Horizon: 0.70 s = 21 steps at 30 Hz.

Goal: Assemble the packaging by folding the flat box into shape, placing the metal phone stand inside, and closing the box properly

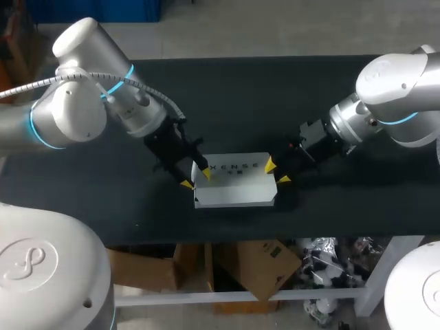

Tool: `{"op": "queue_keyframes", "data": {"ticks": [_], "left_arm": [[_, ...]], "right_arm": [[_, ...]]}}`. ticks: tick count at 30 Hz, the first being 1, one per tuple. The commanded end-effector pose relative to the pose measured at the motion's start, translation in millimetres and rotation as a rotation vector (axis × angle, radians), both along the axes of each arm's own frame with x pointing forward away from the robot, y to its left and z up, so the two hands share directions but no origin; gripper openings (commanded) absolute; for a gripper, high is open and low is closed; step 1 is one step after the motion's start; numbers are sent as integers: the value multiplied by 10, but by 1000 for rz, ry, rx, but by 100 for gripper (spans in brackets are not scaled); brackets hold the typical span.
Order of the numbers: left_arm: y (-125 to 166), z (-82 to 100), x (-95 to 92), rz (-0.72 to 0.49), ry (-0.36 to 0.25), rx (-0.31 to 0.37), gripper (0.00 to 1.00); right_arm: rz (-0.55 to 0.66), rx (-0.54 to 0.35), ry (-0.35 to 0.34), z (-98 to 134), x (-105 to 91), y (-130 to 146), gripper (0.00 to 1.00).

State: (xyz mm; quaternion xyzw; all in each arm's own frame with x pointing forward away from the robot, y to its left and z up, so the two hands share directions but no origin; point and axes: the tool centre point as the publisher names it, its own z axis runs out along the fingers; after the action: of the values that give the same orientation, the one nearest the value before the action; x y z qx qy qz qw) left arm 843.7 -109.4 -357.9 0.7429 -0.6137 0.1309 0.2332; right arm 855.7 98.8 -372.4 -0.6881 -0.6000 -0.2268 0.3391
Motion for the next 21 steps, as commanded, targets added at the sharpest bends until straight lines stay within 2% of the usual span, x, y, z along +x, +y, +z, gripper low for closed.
{"op": "queue_keyframes", "data": {"ticks": [1, 16, 21], "left_arm": [[-28, -39, -7, -10, -6, 2, 51], [-46, -118, -37, -35, -44, -10, 50], [-66, -123, -39, -35, -32, -48, 49]], "right_arm": [[7, 1, 5, -46, 7, 31, 44], [25, -9, 2, -125, -15, 57, 44], [25, 1, -1, -111, -19, 89, 44]]}}
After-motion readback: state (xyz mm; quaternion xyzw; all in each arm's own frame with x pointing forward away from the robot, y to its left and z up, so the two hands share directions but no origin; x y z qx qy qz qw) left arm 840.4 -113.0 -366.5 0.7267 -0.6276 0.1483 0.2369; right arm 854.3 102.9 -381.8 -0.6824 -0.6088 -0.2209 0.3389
